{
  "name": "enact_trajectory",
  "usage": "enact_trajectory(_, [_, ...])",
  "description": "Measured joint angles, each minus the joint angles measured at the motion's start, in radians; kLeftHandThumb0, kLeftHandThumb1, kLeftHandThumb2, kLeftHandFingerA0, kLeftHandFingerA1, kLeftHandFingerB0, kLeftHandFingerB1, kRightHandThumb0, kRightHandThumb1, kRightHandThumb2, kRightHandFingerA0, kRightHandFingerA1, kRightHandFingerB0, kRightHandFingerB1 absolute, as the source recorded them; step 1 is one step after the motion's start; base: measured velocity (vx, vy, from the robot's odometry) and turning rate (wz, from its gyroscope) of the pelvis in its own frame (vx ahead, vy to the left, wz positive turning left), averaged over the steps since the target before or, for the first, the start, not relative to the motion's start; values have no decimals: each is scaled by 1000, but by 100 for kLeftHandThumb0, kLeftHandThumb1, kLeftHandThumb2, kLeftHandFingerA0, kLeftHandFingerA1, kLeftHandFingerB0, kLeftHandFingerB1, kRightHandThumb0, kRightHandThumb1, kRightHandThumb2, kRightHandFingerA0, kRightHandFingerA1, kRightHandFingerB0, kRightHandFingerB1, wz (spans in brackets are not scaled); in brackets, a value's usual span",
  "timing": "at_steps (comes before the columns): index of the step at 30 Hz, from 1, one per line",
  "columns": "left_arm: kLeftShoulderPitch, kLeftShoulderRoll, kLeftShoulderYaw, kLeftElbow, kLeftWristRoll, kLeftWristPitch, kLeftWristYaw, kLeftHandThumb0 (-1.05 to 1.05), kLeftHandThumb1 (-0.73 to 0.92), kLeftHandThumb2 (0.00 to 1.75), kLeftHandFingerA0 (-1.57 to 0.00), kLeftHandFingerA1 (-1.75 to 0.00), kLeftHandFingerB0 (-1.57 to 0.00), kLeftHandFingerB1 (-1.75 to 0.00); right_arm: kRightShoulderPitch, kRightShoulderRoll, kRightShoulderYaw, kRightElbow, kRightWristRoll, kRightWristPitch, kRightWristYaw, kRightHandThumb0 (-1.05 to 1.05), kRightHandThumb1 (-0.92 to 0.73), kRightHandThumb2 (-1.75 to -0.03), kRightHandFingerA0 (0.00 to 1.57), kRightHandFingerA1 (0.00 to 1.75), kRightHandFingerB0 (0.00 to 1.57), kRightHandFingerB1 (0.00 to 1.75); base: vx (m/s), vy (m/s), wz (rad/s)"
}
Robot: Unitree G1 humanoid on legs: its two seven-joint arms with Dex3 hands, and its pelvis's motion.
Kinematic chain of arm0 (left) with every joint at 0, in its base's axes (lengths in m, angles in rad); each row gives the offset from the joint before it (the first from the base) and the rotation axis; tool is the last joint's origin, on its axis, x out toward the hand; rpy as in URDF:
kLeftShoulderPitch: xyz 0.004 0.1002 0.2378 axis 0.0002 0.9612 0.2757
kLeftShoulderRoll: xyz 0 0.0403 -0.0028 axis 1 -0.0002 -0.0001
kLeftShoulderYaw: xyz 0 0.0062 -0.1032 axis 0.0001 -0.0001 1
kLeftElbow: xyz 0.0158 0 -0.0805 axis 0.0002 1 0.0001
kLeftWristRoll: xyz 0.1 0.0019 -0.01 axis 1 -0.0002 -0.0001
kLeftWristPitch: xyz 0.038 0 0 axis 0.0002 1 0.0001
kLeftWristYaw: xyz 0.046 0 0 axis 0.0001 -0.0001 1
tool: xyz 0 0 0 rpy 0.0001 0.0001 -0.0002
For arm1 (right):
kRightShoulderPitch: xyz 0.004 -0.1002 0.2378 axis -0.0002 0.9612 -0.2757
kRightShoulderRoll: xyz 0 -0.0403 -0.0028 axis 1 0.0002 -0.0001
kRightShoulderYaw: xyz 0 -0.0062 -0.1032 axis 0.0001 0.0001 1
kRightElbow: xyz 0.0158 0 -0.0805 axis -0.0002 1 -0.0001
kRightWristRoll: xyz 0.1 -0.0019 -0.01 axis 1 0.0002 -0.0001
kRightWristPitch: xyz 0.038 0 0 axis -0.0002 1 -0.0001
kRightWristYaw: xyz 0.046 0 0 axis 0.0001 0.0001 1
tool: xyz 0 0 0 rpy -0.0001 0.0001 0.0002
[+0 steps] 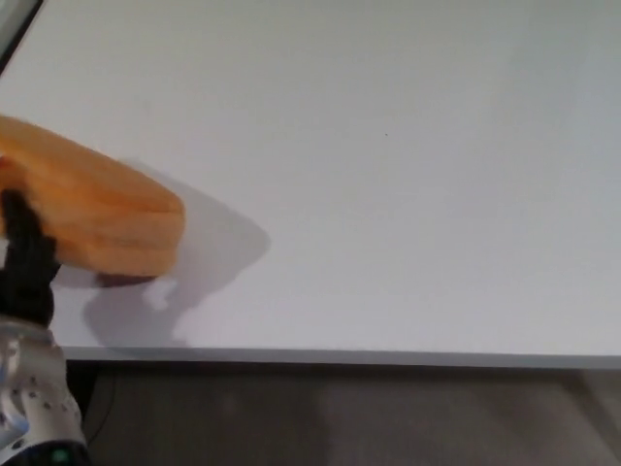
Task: A soft plate is kept in the center of the table close to the robot and the robot uses its left hand to pick up the plate, turns it upside down and places it back on the table
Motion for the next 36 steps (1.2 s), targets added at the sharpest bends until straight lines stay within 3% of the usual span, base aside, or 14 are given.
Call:
enact_trajectory(12, [-11,5,162,82,-163,161,133,-15,53,85,-119,-175,-47,-65,2,-1,0,-17,-2,0,0,-69,-84,-65,58,49,42,33,0,0,0])
enact_trajectory(13, [-10,4,161,80,-172,174,134,-18,58,77,-117,-175,-71,-89,3,-1,0,-19,-2,0,0,-69,-83,-66,58,49,42,33,0,0,0])
enact_trajectory(15, [-7,4,155,75,-188,203,136,-22,60,74,-115,-175,-71,-84,6,-1,0,-24,-2,0,0,-66,-83,-66,58,48,42,33,0,0,0])
enact_trajectory(16, [-6,3,151,74,-192,212,137,-19,61,72,-112,-175,-36,-57,6,-1,0,-25,-2,0,0,-68,-83,-66,58,48,42,33,0,0,0])
enact_trajectory(19, [-2,-3,124,66,-204,251,137,-22,60,64,-108,-175,-58,-80,7,-1,0,-28,-2,0,0,-69,-83,-65,57,47,41,33,0,0,0])
enact_trajectory(20, [0,-6,110,63,-209,266,137,-29,46,87,-137,-147,-69,-86,7,-1,0,-28,-2,0,0,-69,-82,-65,58,46,41,32,0,0,0])
enact_trajectory(21, [1,-8,99,62,-213,277,137,-17,56,67,-106,-175,-54,-68,7,-1,0,-28,-2,0,0,-70,-82,-65,57,47,41,33,0,0,0])
enact_trajectory(23, [3,-14,82,58,-218,297,138,-8,55,70,-114,-170,-72,-85,7,-1,0,-28,-2,0,0,-68,-83,-66,57,47,41,33,0,0,0])
enact_trajectory(25, [8,-25,50,47,-225,327,139,-13,50,64,-105,-175,-55,-74,8,-2,0,-29,-3,0,0,-68,-83,-65,57,47,41,33,0,0,0])
enact_trajectory(26, [11,-31,38,42,-227,338,140,-21,40,84,-133,-143,-71,-91,8,-2,0,-29,-3,0,0,-68,-82,-65,58,47,42,33,0,0,0])
enact_trajectory(27, [14,-38,22,36,-230,350,140,-19,53,63,-103,-175,-83,-121,8,-2,0,-29,-3,0,0,-68,-83,-66,58,48,42,33,0,0,0])
enact_trajectory(33, [27,-65,-65,16,-239,418,141,-19,58,61,-102,-175,-77,-138,9,-2,0,-36,-3,0,0,-69,-82,-65,56,48,41,33,0,0,0])
enact_trajectory(34, [29,-72,-77,13,-241,428,141,-21,59,61,-101,-175,-75,-145,9,-2,0,-36,-2,0,0,-66,-67,-103,50,60,33,49,0,0,0])
enact_trajectory(36, [31,-89,-114,9,-249,457,141,-22,59,60,-102,-175,-76,-144,9,-3,0,-36,-3,0,0,-68,-82,-66,58,48,42,33,0,0,0])
